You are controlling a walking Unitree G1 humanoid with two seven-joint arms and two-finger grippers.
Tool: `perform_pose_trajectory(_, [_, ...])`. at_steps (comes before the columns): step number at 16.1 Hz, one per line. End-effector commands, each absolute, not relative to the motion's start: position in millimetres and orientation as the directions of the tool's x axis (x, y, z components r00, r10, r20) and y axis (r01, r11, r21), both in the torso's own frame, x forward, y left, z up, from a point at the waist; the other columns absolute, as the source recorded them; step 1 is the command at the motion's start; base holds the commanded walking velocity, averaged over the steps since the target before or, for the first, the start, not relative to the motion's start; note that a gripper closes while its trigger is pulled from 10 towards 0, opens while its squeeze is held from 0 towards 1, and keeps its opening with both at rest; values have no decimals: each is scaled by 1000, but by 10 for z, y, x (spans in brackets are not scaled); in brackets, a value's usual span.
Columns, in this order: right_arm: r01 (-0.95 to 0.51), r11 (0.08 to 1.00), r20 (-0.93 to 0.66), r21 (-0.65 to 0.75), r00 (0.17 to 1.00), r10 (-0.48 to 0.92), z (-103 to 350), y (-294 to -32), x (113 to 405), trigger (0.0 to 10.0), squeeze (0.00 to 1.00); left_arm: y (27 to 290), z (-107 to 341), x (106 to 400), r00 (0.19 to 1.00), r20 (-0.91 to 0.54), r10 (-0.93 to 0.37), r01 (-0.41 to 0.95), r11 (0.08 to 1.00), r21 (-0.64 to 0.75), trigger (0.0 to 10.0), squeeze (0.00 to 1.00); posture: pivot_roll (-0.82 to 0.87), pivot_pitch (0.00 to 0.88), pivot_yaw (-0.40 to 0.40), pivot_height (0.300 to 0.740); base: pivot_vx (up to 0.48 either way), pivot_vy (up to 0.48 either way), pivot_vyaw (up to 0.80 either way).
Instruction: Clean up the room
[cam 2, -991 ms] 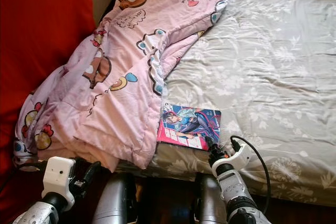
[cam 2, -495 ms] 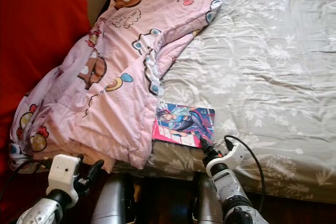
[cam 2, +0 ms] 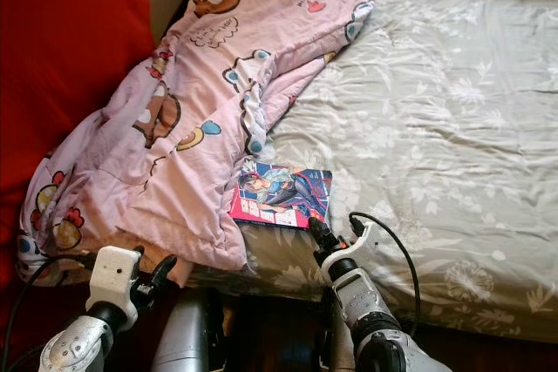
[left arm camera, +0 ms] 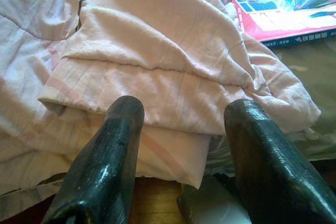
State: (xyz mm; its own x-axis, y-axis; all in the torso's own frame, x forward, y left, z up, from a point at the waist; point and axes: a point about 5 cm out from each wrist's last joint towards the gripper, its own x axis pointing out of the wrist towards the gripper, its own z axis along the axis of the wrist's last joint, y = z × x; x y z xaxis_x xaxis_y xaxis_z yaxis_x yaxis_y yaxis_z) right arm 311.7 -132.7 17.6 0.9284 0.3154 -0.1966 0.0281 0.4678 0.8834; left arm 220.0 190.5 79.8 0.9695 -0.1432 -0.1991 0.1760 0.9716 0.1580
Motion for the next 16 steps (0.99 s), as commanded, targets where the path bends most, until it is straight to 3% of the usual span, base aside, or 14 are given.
perform_pose_trajectory(1, [-5,475,-180,880,922,344,187,-1245,3118,0,0,1928,726,2199,967,-220,-130,170,969,177,10000,0,244,150,68,587,0,0,0])
perform_pose_trajectory(4, [-37,476,-132,879,940,316,241,-1329,3152,0,0,1933,716,2267,970,-209,-127,166,970,180,10000,0,233,136,67,587,0,0,0])
perform_pose_trajectory(9, [-55,674,10,736,998,70,487,-1678,3235,0,0,1949,617,2460,980,-187,-70,93,988,120,10000,0,162,40,33,587,0,0,0])
perform_pose_trajectory(12, [-153,760,126,632,988,93,656,-1584,3128,0,0,1977,526,2593,981,-193,-18,29,998,53,10000,0,107,0,22,587,0,0,0])
perform_pose_trajectory(13, [-158,811,115,564,987,112,653,-1572,3074,10000,0,1986,460,2602,978,-210,-1,7,1000,30,10000,0,90,0,20,587,0,0,0])
perform_pose_trajectory(14, [-141,874,103,465,989,105,651,-1599,3008,10000,0,2002,358,2599,970,-240,20,-18,1000,10,10000,0,70,0,17,587,0,0,0])
perform_pose_trajectory(16, [-93,889,113,449,993,47,675,-1659,2940,10000,0,2032,213,2577,957,-287,46,-40,999,25,10000,0,47,0,9,587,0,0,0])
